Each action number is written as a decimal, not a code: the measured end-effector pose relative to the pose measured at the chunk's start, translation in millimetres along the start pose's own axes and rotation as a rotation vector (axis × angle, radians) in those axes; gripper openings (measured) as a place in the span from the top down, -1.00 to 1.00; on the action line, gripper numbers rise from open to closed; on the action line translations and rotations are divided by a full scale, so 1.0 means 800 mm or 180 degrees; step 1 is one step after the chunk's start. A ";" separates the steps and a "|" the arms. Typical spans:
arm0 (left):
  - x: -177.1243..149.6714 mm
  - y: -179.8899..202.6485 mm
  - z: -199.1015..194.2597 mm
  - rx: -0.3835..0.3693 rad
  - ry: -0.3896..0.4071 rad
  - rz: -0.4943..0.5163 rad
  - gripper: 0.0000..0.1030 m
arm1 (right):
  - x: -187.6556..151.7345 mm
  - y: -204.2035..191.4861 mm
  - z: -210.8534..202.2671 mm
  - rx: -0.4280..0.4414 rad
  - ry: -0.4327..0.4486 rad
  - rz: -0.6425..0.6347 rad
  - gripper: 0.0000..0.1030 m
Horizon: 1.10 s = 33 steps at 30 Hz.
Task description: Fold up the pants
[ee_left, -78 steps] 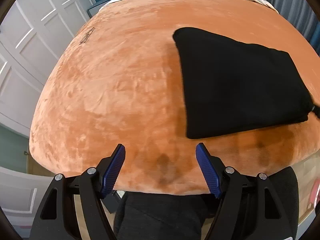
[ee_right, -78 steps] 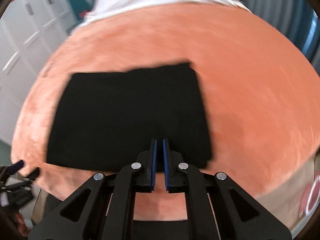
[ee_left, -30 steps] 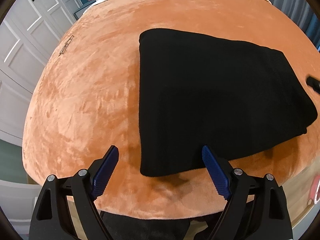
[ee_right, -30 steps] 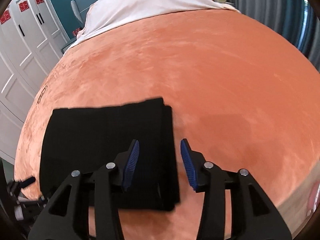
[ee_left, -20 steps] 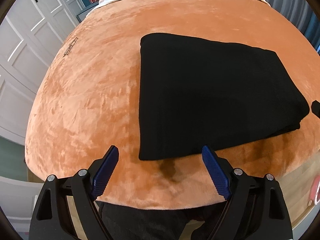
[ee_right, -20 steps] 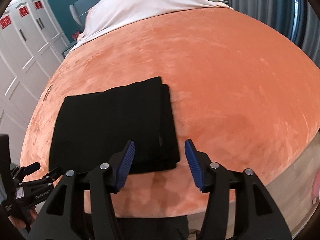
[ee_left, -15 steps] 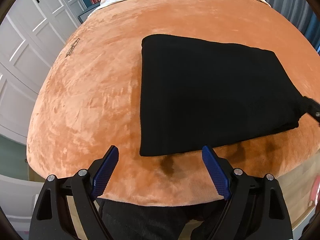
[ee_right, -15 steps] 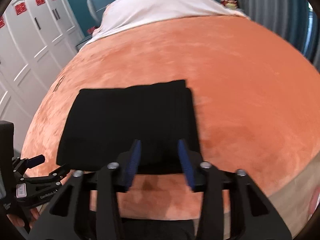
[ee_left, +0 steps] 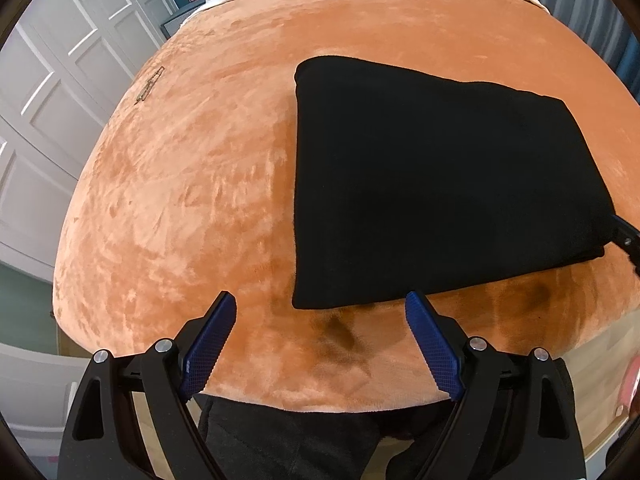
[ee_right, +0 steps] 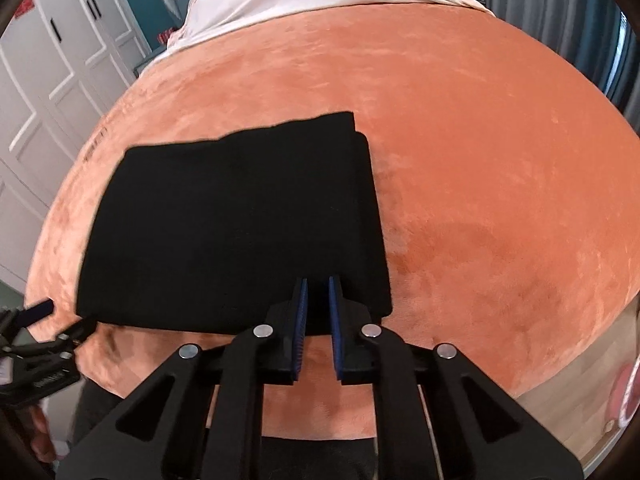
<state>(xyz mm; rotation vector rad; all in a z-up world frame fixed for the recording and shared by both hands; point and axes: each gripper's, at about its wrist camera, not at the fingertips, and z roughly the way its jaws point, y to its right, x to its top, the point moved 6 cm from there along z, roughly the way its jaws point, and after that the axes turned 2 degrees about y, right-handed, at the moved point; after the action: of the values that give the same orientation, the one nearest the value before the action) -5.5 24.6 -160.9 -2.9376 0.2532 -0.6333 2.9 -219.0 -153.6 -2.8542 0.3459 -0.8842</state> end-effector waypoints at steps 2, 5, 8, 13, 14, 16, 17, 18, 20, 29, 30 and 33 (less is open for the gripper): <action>0.000 -0.003 -0.001 0.0006 0.0012 0.0003 -0.64 | 0.002 0.009 -0.012 0.0016 0.0052 0.0102 0.74; 0.000 -0.010 0.000 -0.0059 0.0037 -0.0030 -0.65 | 0.003 0.025 -0.024 -0.0045 0.0100 0.0200 0.17; -0.001 -0.015 0.001 -0.0233 0.0046 -0.0101 -0.68 | 0.004 0.040 -0.032 -0.0031 0.0104 0.0271 -0.07; 0.000 -0.027 0.014 -0.0494 -0.0067 -0.0372 -0.68 | 0.006 0.053 -0.013 0.0069 -0.0045 0.0319 -0.29; 0.001 -0.031 0.013 -0.0537 -0.0054 -0.0439 -0.68 | 0.007 0.054 -0.006 0.0135 -0.0086 0.0343 -0.30; 0.006 -0.037 0.011 -0.0692 0.0010 -0.0566 -0.68 | 0.008 0.051 0.007 0.0359 -0.0161 0.0440 -0.40; 0.010 -0.038 0.014 -0.0827 0.0004 -0.0627 -0.68 | 0.008 0.049 0.016 0.0493 -0.0218 0.0493 -0.54; 0.012 -0.038 0.019 -0.0958 -0.0018 -0.0670 -0.68 | 0.010 0.049 0.026 0.0589 -0.0262 0.0542 -0.55; 0.017 -0.040 0.035 -0.1243 -0.0139 -0.0824 -0.68 | 0.012 0.048 0.045 0.0748 -0.0352 0.0639 -0.55; 0.032 -0.015 0.085 -0.1457 -0.0505 -0.0979 -0.75 | 0.011 0.026 0.087 0.0929 -0.0483 0.0748 -0.65; 0.035 -0.007 0.083 -0.1459 -0.0468 -0.0908 -0.60 | 0.009 0.020 0.088 0.0849 -0.0453 0.0684 -0.60; 0.040 0.004 0.074 -0.1509 -0.0404 -0.0817 -0.22 | 0.006 0.015 0.085 0.0879 -0.0432 0.0700 -0.23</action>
<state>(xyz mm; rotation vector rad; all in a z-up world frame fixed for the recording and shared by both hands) 47.7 20.9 -202.6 -3.4899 0.0090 -0.4627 43.6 -228.2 -208.7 -2.5459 0.4701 -0.6384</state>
